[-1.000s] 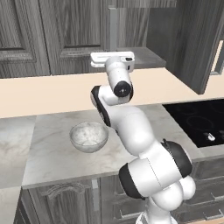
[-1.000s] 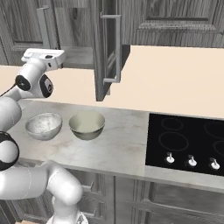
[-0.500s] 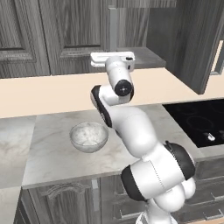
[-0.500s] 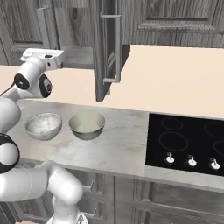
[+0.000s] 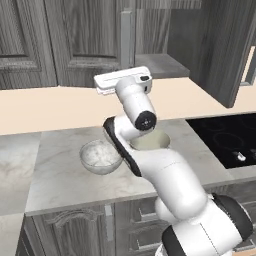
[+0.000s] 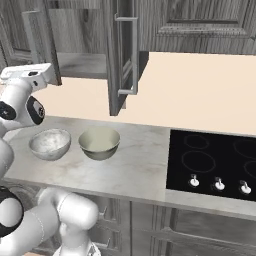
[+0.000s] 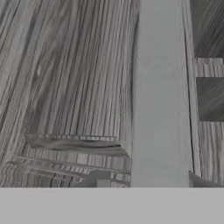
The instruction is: Open the cabinet. Pick the bowls from the counter and place them in the cabinet. Then close the cabinet.
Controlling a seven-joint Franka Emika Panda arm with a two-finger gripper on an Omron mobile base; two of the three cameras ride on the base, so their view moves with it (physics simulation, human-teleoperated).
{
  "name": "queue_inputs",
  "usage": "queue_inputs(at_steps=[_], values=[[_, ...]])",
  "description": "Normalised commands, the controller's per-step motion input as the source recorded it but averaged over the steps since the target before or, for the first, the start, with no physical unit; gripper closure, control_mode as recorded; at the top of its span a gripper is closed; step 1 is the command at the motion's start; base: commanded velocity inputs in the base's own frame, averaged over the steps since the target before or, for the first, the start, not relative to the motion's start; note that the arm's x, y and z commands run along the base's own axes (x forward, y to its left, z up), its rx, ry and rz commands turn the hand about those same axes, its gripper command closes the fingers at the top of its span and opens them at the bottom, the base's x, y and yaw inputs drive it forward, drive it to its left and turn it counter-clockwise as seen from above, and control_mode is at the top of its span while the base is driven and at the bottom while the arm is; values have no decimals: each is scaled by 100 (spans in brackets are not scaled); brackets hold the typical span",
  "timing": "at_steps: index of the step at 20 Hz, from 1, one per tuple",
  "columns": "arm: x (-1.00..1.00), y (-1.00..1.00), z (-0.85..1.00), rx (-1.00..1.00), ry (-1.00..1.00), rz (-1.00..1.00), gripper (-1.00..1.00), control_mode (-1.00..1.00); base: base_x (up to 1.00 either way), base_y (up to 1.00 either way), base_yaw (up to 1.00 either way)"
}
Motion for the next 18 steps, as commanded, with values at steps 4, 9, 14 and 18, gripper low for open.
queue_inputs(at_steps=[4,9,14,18], values=[[-77,100,-26,-22,0,15,100,-100,0,0,0],[-63,100,-3,-20,0,14,100,-100,0,0,0],[-60,100,-2,-20,0,12,100,-100,0,0,0],[-67,100,-14,-17,0,8,100,-100,0,0,0]])
